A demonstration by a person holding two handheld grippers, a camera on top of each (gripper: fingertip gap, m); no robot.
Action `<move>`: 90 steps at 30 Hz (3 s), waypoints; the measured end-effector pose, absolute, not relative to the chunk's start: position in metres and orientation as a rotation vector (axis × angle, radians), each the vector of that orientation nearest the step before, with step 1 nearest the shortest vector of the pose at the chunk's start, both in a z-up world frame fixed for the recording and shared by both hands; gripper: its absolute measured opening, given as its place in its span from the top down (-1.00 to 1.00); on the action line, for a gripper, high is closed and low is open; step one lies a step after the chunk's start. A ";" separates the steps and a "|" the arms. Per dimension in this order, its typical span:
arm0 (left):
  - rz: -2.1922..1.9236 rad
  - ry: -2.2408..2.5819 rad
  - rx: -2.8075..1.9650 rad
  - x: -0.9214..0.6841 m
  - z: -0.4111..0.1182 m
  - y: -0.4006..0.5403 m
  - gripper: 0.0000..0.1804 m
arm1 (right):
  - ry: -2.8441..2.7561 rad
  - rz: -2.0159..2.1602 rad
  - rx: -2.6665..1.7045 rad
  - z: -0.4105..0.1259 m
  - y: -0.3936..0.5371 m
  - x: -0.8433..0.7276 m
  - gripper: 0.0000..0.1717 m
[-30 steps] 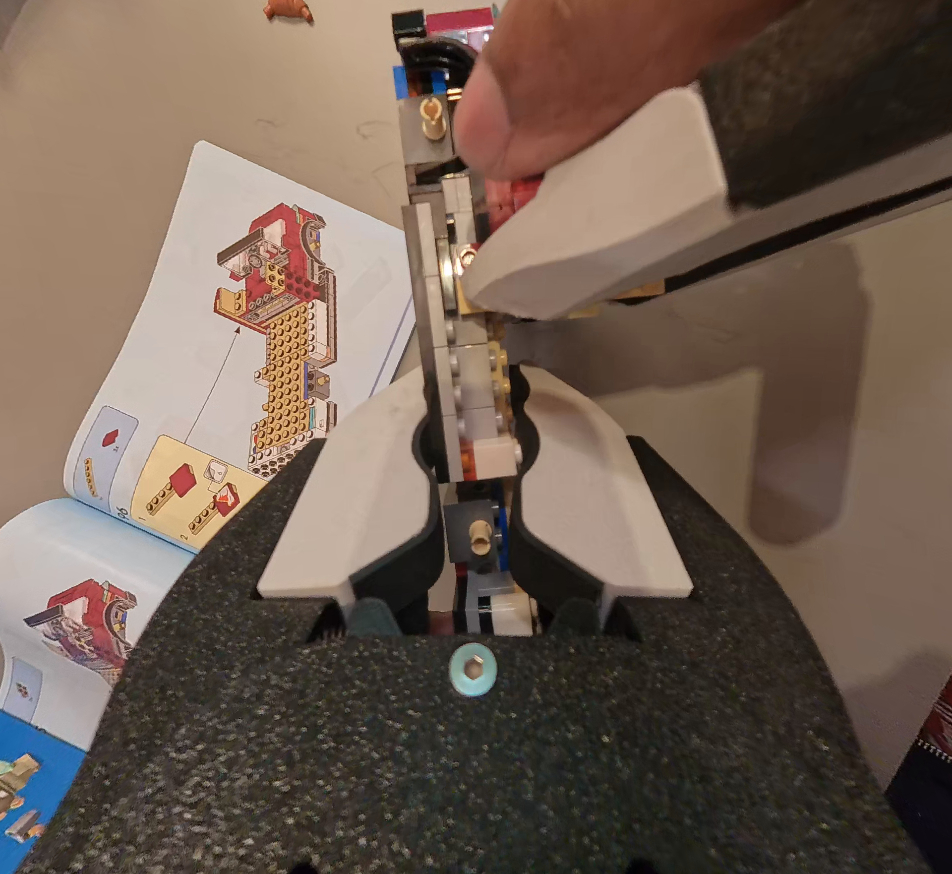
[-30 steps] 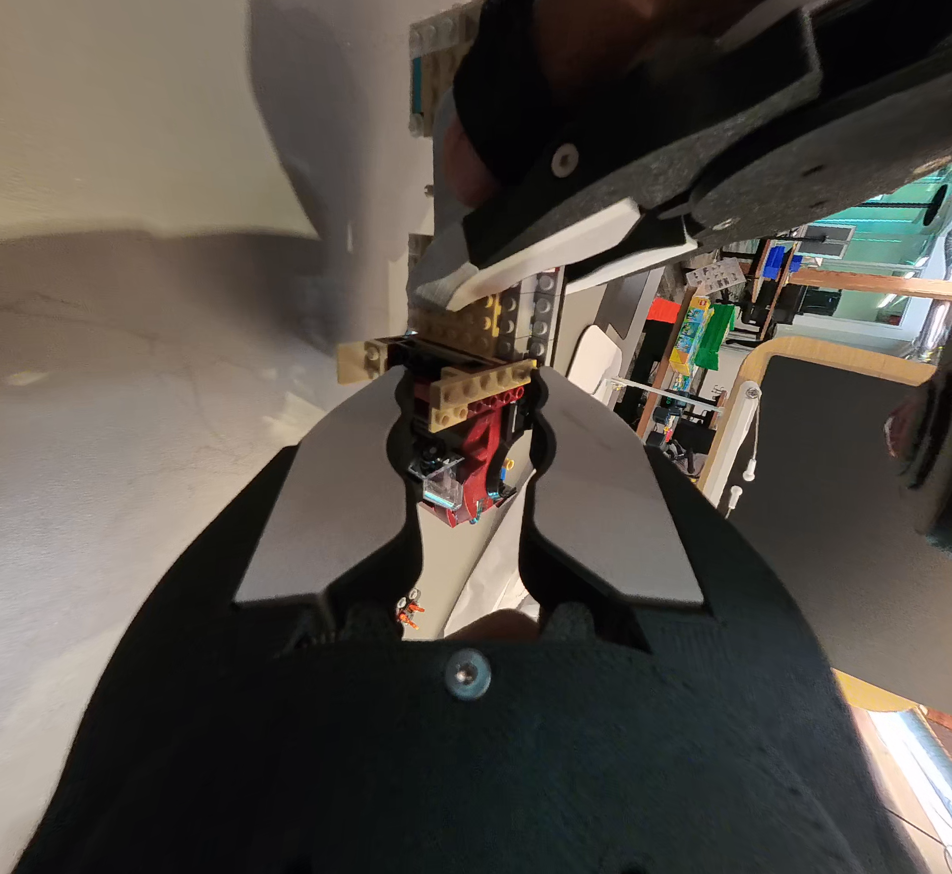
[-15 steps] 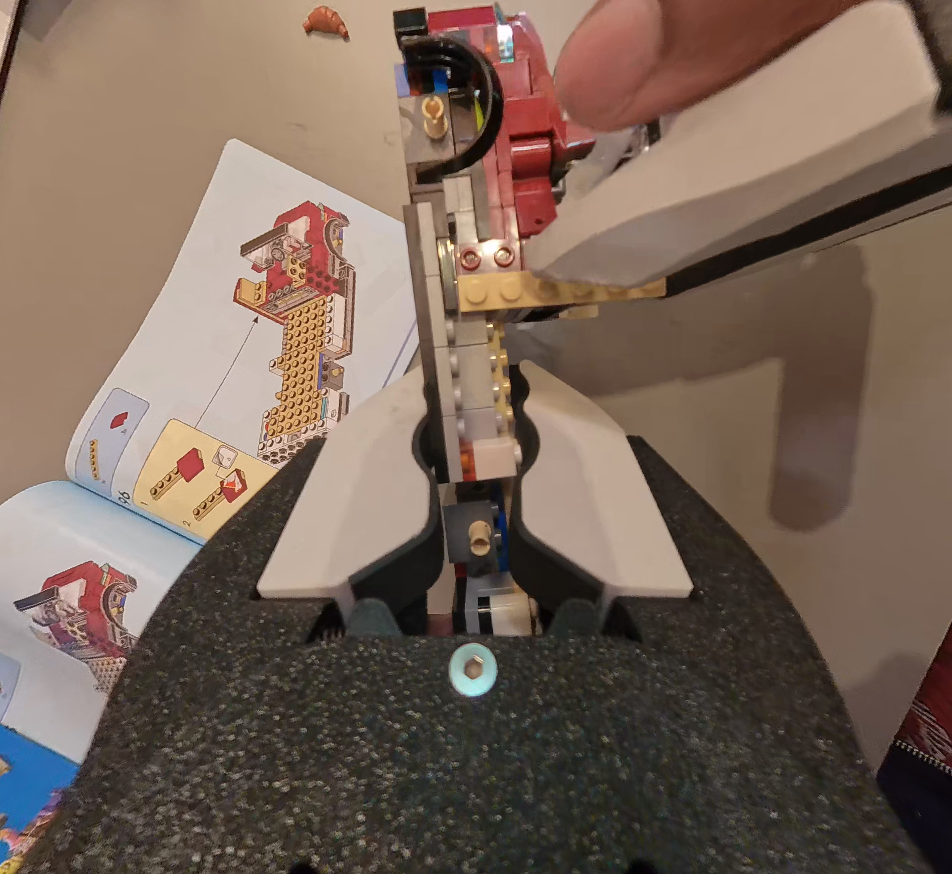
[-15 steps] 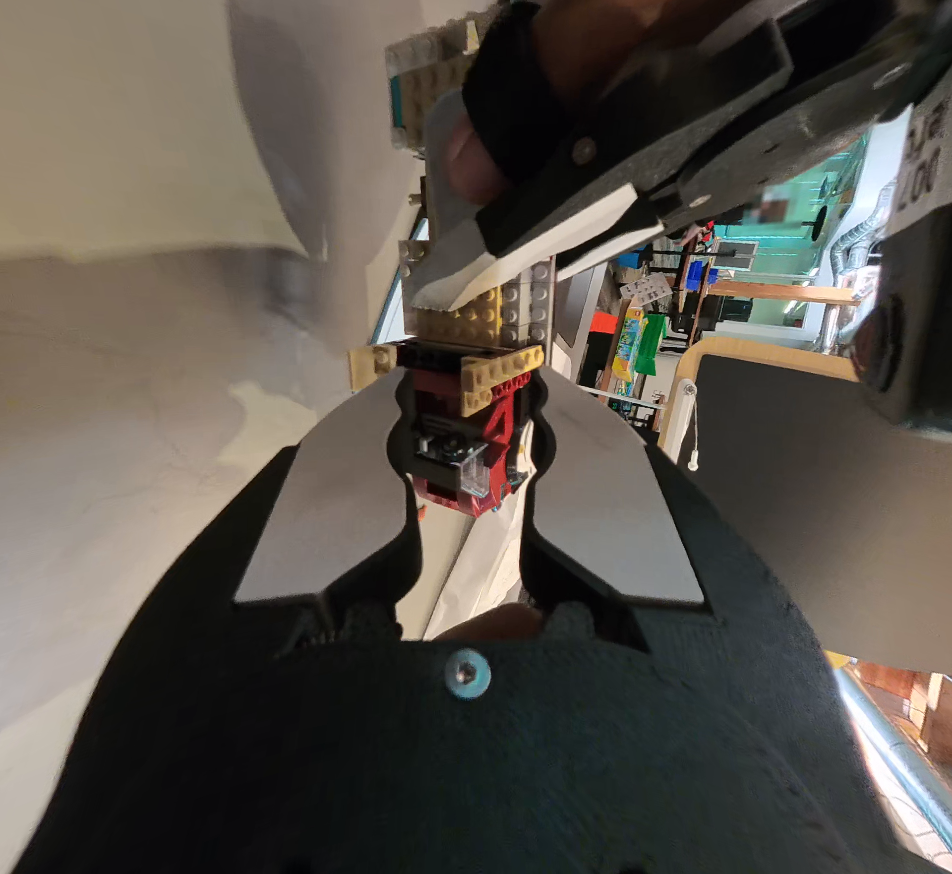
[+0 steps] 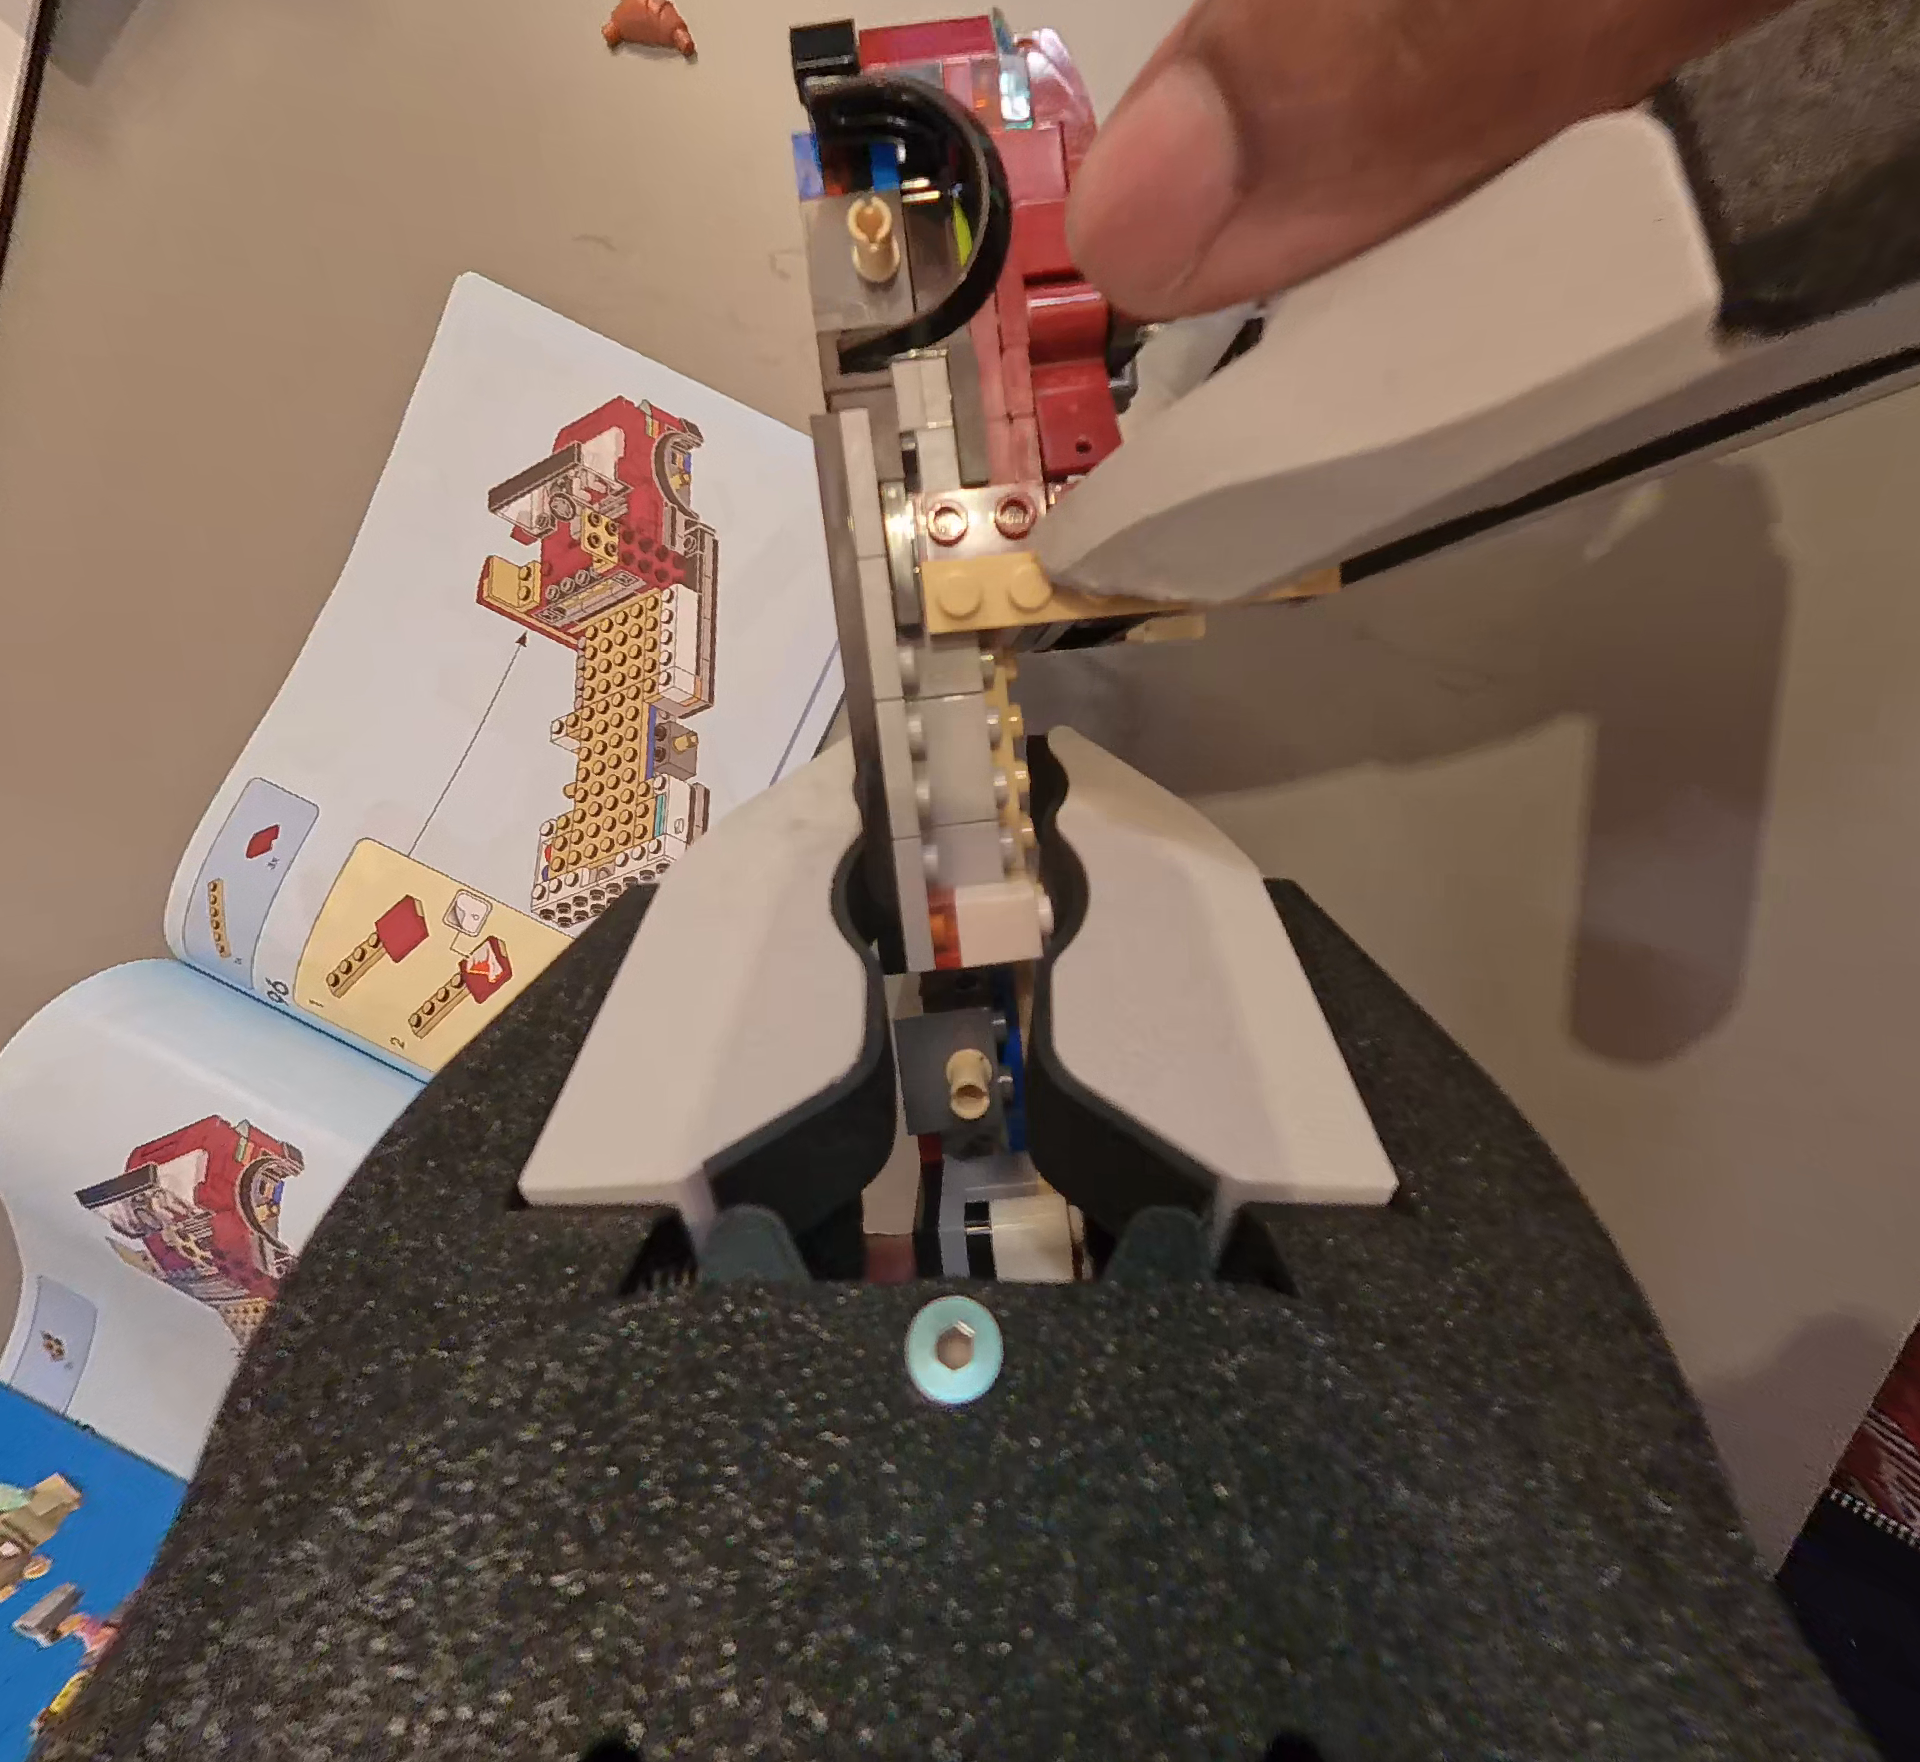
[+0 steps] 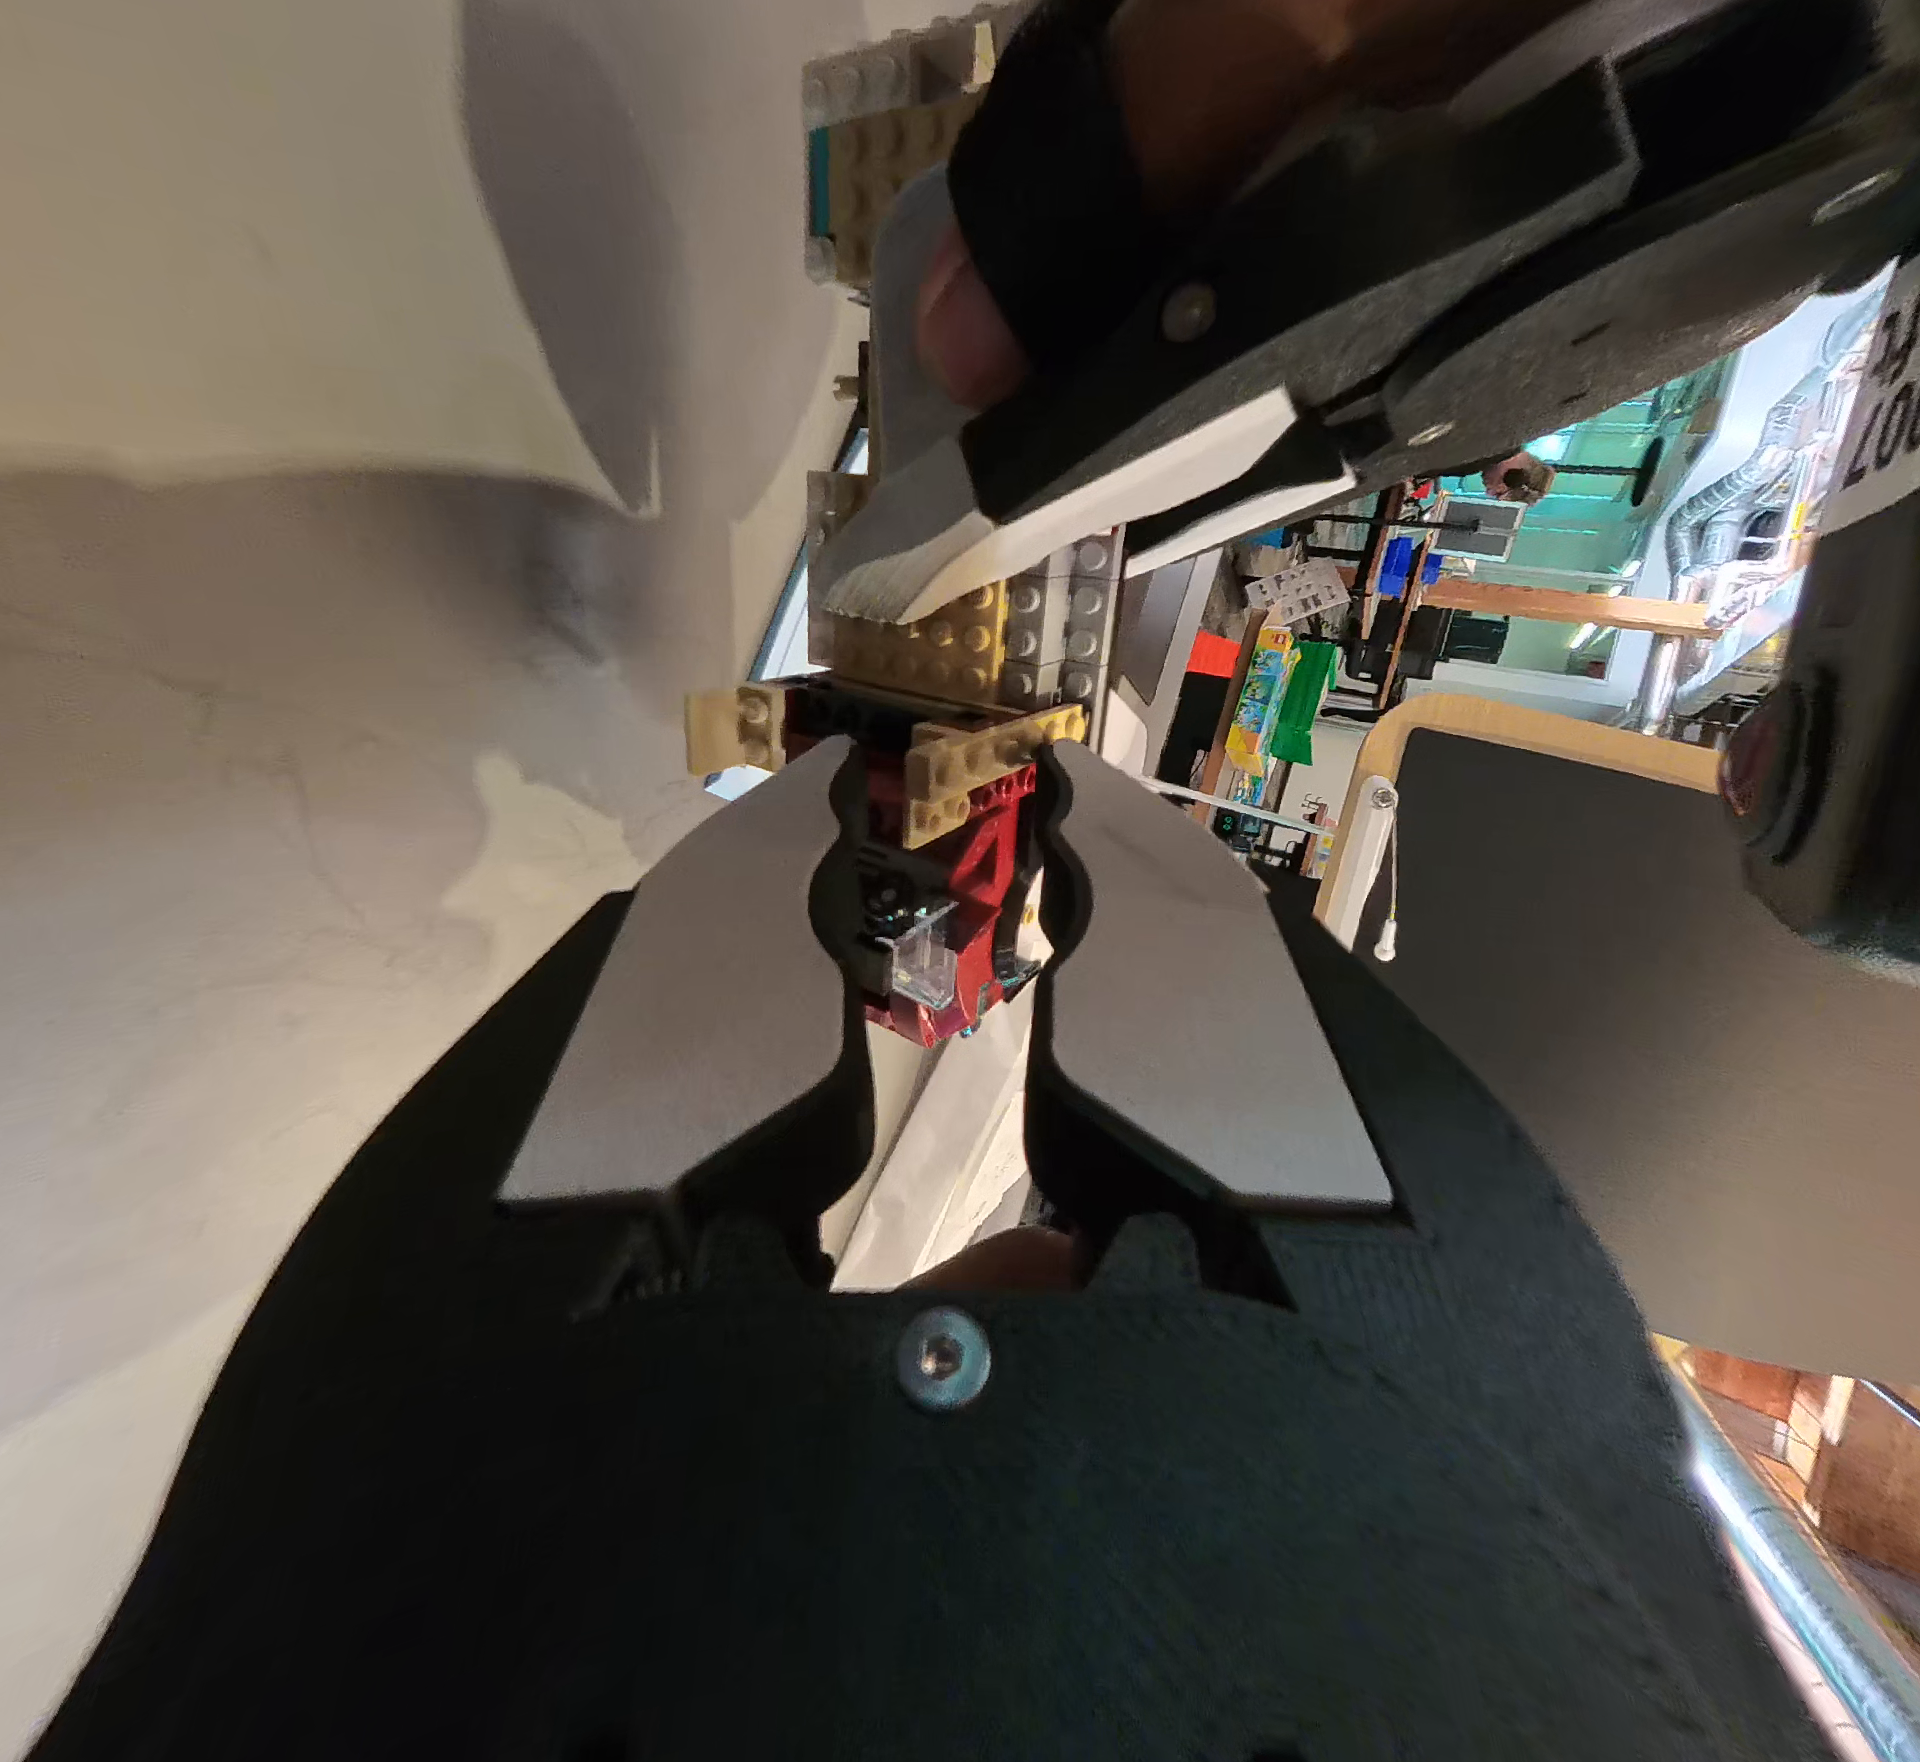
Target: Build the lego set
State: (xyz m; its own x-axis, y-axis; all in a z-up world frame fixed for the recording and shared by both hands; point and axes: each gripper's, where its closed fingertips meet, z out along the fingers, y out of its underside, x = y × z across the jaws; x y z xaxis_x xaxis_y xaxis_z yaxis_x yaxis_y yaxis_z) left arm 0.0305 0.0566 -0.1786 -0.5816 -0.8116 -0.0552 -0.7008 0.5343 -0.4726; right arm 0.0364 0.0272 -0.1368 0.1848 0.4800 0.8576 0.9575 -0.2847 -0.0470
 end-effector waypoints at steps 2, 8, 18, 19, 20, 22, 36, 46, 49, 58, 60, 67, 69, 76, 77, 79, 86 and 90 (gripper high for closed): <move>-0.587 2.510 -1.263 0.031 -0.179 0.057 0.72 | -1.347 -1.000 -1.869 -0.137 0.027 0.037 0.66; -0.610 2.510 -1.269 0.031 -0.179 0.056 0.72 | -1.339 -0.964 -1.875 -0.137 0.027 0.036 0.65; -0.631 2.486 -1.281 0.030 -0.173 0.061 0.72 | -1.355 -0.846 -1.911 -0.132 0.026 0.029 0.34; -0.626 2.487 -1.279 0.030 -0.173 0.061 0.72 | -1.361 -0.837 -1.911 -0.131 0.026 0.029 0.34; -0.627 2.488 -1.276 0.029 -0.173 0.061 0.72 | -1.368 -0.832 -1.914 -0.132 0.027 0.029 0.31; -0.625 2.489 -1.272 0.029 -0.172 0.060 0.72 | -1.389 -0.823 -1.925 -0.134 0.028 0.030 0.29; -0.609 2.491 -1.258 0.028 -0.171 0.059 0.72 | -1.481 -0.990 -1.870 -0.138 0.032 0.040 0.35; -0.597 2.488 -1.262 0.029 -0.173 0.060 0.72 | -1.487 -1.011 -1.880 -0.140 0.032 0.042 0.36; -0.598 2.493 -1.265 0.029 -0.174 0.060 0.72 | -1.472 -0.993 -1.898 -0.141 0.032 0.042 0.36; -0.629 2.462 -1.286 0.031 -0.175 0.065 0.72 | -1.334 -0.922 -1.897 -0.122 0.027 0.036 0.35; -0.636 2.466 -1.280 0.031 -0.174 0.063 0.72 | -1.350 -0.908 -1.892 -0.125 0.025 0.034 0.35; -0.629 2.468 -1.256 0.030 -0.170 0.058 0.72 | -1.424 -0.944 -1.889 -0.137 0.026 0.035 0.33; -0.624 2.464 -1.258 0.030 -0.170 0.059 0.72 | -1.426 -0.946 -1.885 -0.136 0.027 0.034 0.35; -0.611 2.460 -1.259 0.029 -0.168 0.061 0.72 | -1.433 -0.995 -1.881 -0.135 0.031 0.036 0.38; -0.608 2.461 -1.258 0.029 -0.169 0.061 0.72 | -1.434 -0.999 -1.881 -0.134 0.032 0.037 0.40; -0.602 2.468 -1.250 0.029 -0.169 0.061 0.72 | -1.425 -0.998 -1.878 -0.132 0.033 0.037 0.47; -0.579 2.484 -1.249 0.029 -0.173 0.061 0.72 | -1.423 -0.975 -1.904 -0.136 0.034 0.037 0.51; -0.565 2.491 -1.250 0.030 -0.176 0.061 0.72 | -1.419 -0.963 -1.920 -0.137 0.035 0.038 0.52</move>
